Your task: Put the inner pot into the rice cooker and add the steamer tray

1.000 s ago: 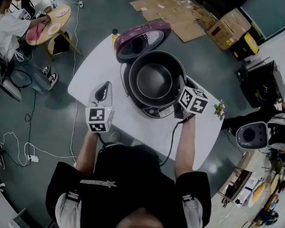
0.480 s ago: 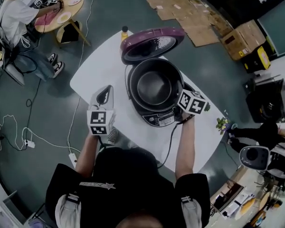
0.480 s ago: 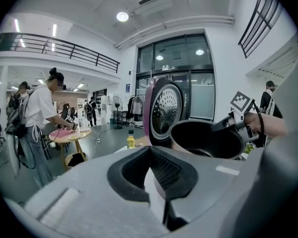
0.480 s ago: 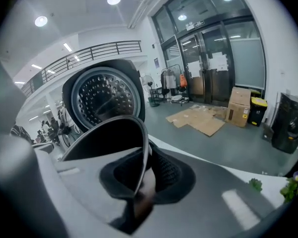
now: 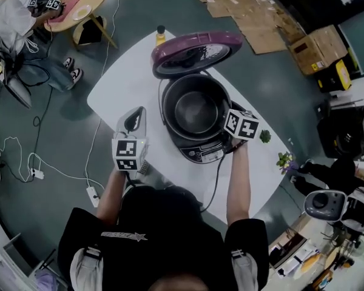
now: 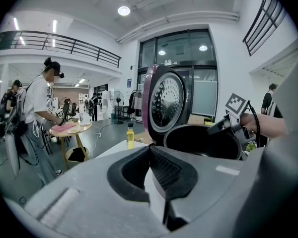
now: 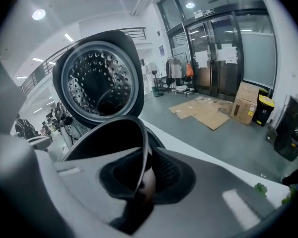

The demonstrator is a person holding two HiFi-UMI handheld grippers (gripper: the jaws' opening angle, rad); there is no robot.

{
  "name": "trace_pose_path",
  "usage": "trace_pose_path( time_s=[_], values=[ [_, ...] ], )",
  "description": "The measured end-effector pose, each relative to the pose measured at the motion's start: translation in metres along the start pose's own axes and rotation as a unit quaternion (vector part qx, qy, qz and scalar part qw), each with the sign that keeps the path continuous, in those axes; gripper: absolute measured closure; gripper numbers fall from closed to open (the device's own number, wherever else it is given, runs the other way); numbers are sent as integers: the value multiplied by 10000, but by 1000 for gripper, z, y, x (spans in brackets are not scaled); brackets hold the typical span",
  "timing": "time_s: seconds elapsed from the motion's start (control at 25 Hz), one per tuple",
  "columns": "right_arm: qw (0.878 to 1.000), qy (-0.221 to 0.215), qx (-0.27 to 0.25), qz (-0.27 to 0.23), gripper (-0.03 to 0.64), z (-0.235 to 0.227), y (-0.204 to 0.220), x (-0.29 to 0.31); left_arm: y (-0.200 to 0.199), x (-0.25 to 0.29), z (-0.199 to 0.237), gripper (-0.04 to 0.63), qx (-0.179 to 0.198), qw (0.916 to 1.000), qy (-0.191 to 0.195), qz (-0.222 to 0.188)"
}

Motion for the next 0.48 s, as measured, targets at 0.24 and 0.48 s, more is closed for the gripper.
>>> trace_pose_path(
  time_s=[0.24, 0.48],
  values=[
    [9995, -87, -131, 272, 574, -5, 7, 14, 6, 7, 0, 584, -35, 9999, -7, 106],
    [9988, -168, -260, 381, 580, -4, 13, 25, 11, 13, 2, 584, -44, 9998, 53, 175]
  ],
)
Point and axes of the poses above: the fingertips, and each gripper's own axes: x forward along the fingers, z to its left, y out of its underside, the point moved 4 cm from there along -x, backward along the fingers, and after that the axes turned 7 degrees about y, right-handed, at the moved point
